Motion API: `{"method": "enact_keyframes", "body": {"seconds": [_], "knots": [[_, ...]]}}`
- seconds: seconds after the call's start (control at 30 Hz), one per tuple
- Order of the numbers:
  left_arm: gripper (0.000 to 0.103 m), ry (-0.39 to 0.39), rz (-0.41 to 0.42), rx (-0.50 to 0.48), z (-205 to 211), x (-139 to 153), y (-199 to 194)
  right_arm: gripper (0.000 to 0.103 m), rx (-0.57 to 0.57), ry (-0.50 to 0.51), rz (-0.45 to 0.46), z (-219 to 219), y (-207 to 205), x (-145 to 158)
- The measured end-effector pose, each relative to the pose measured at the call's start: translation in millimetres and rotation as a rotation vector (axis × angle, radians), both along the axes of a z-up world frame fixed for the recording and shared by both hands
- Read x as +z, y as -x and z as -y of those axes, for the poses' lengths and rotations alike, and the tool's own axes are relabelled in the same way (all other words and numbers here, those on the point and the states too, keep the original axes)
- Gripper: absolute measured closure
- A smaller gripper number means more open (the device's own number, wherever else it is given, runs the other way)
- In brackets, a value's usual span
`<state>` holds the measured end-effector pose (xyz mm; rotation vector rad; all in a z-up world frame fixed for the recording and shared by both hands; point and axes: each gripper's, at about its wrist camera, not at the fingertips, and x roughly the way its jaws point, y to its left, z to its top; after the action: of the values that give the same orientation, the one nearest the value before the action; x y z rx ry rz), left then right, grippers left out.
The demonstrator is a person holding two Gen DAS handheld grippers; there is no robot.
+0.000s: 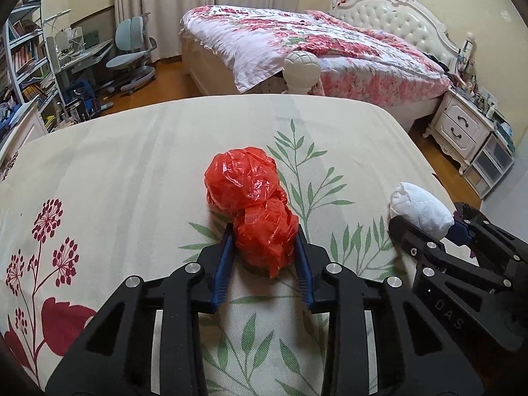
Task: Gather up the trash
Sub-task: 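Grasp the white cloth bundle with the right tool while the left tool grasps the red foam, then carry the red foam and white cloth over the bin and open both tools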
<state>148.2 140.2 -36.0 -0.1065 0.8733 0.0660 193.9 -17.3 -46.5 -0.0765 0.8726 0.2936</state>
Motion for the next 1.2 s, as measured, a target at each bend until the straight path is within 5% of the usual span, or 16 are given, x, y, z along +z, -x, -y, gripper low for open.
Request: {"method": "enact_keyframes", "body": {"seconds": [1.2], "knots": [[0.070,0.012,0.022,-0.062,48.0,0.0,107.2,0.062,-0.044,-0.045,0.038,48.8,122.5,10.7]]}}
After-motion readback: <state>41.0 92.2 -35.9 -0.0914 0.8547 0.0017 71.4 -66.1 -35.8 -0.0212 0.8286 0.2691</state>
